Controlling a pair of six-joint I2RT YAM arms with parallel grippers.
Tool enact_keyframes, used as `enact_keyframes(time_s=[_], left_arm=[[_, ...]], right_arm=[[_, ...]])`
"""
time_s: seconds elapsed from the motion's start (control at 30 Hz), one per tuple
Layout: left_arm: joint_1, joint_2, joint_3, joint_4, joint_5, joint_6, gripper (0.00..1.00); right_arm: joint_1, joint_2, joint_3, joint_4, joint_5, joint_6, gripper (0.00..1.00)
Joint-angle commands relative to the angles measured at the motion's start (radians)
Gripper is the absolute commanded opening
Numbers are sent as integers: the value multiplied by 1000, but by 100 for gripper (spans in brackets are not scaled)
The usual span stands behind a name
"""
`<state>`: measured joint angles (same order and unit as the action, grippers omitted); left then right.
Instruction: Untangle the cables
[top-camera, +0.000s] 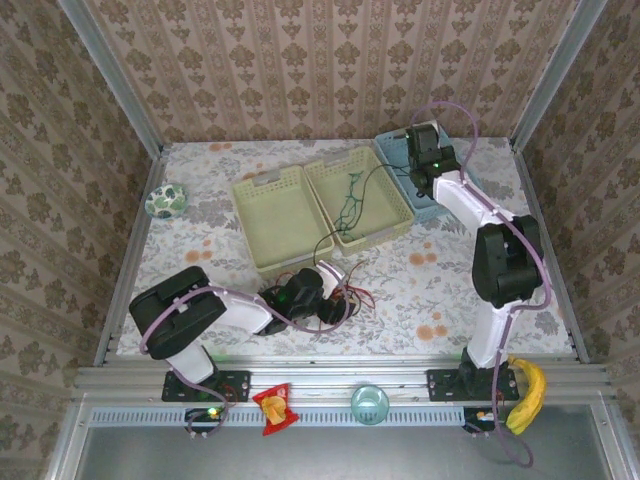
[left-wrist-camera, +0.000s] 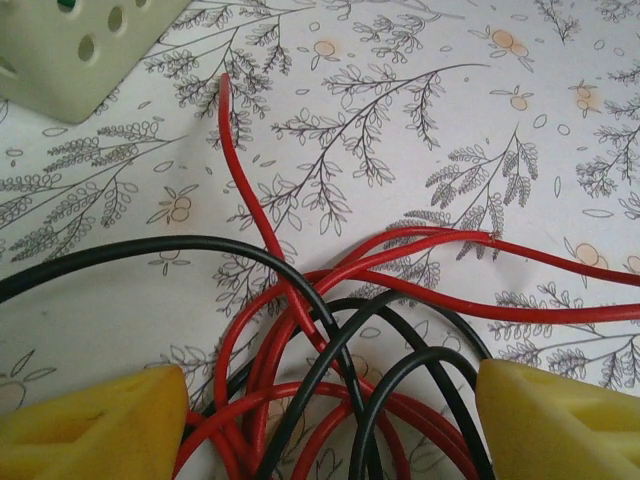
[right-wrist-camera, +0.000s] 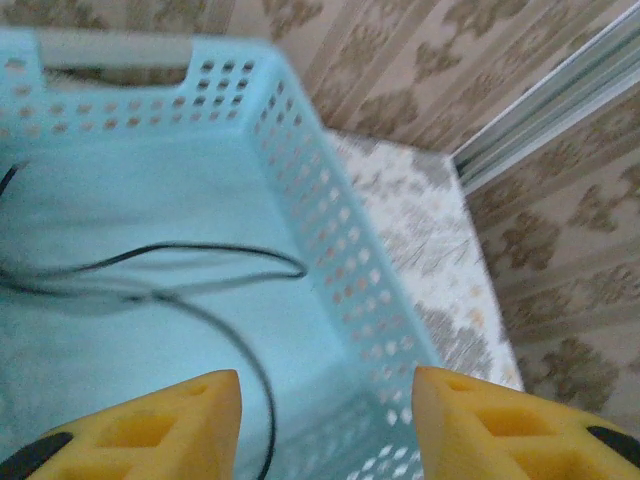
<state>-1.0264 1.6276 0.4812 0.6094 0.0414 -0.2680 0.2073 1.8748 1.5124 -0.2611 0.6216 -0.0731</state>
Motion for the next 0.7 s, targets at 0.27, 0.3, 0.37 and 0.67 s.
enact_keyframes(time_s=[0.27,0.3,0.37,0.67], left_arm=[[15,-146,-77,-7,24,16,77],[22,-161,-89,5,29,11,77],[38,-180,-110,27,47,-3,77],[118,-350,-223,115,42,-99,78]], right_arm=[[216,-352,-253,-104,-426,224,51],[246,-356,-271,-115,-503,242,51],[292,-353,-296,-121,-632,295,51],[431,-264,-280,-191,-756,382,50]])
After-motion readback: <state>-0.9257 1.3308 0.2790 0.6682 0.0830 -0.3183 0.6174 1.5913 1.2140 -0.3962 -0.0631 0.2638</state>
